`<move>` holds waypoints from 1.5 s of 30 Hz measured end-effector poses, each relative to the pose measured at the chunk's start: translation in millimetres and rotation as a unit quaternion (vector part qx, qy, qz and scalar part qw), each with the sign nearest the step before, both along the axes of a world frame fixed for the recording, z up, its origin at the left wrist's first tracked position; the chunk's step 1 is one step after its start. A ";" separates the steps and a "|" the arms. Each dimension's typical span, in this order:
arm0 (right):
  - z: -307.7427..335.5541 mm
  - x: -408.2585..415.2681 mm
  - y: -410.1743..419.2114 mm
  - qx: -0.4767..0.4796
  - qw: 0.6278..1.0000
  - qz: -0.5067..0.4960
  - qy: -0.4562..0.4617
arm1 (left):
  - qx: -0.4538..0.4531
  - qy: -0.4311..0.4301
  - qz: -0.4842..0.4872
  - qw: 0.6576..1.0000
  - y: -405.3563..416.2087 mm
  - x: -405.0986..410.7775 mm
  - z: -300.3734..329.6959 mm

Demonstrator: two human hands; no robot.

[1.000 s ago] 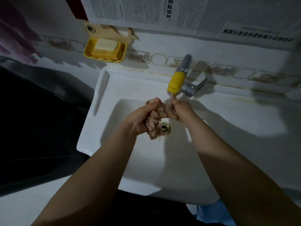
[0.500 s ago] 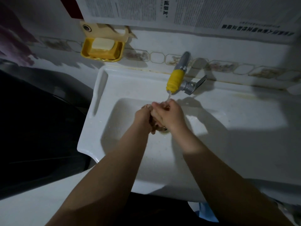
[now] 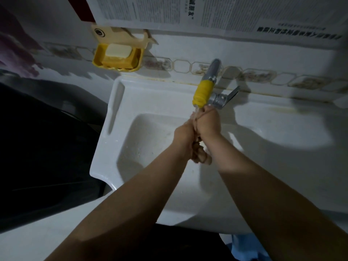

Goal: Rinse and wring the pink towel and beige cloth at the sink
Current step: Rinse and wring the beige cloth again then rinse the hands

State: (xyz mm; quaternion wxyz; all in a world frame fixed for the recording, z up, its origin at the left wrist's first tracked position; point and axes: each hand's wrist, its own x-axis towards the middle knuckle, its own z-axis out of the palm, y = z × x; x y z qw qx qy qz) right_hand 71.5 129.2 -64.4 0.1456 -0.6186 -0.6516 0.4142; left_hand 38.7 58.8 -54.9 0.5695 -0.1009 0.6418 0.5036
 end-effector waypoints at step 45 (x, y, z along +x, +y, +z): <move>10.6 12.8 -4.8 -0.287 0.928 -0.097 0.219 | 0.047 -0.031 -0.164 0.985 -43.3 -50.9 -4.8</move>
